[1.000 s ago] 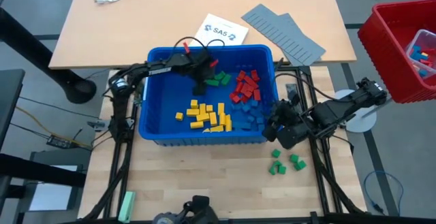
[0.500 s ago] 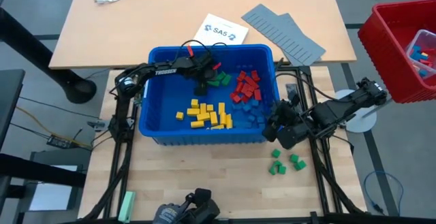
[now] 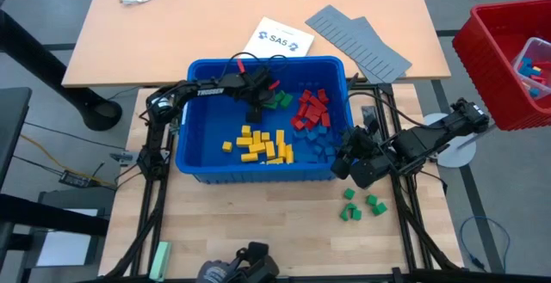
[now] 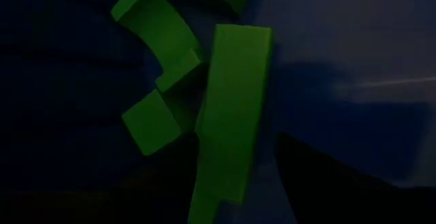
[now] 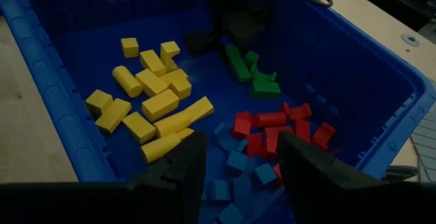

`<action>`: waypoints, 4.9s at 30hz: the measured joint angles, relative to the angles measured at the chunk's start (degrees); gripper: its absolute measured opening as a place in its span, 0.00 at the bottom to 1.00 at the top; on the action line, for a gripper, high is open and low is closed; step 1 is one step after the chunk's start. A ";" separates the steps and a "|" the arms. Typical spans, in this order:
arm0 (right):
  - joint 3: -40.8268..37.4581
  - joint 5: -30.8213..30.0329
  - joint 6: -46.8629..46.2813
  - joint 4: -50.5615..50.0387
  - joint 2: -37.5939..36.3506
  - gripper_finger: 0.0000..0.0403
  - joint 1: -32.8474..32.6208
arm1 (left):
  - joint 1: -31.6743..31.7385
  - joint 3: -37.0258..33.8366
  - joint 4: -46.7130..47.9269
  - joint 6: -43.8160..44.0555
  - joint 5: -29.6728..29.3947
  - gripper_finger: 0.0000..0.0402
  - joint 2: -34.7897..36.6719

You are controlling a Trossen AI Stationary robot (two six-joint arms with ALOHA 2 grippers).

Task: Sort blocks
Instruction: Remove the green block from the blue bin

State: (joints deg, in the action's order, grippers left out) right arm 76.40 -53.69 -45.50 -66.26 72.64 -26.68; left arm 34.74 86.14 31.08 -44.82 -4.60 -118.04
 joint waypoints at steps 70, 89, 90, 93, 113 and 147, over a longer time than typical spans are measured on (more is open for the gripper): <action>-0.04 2.71 3.17 0.00 0.03 0.40 -1.86 | -3.10 5.45 -3.65 76.95 -7.70 0.16 1.86; -0.04 1.36 3.15 0.11 0.03 0.40 -1.86 | -1.77 5.39 -3.86 77.86 -12.99 0.16 -4.25; -0.04 1.36 3.14 0.11 0.03 0.40 -1.86 | -1.75 5.39 -3.88 77.87 -12.46 0.16 -4.43; -0.04 1.36 3.17 0.11 0.03 0.40 -1.86 | -1.79 5.58 -3.42 77.83 -11.14 0.16 -5.07; -0.04 1.23 3.17 0.14 0.03 0.40 -1.86 | -5.40 8.18 -0.53 72.10 -9.68 0.16 0.25; -0.04 0.92 2.60 0.18 0.00 0.40 -1.73 | -3.44 -1.29 -2.14 67.44 -5.06 0.16 -0.19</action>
State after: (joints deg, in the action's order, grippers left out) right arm 76.36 -52.77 -42.89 -66.08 72.64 -28.40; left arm 31.30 84.85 28.94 22.62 -9.67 -118.23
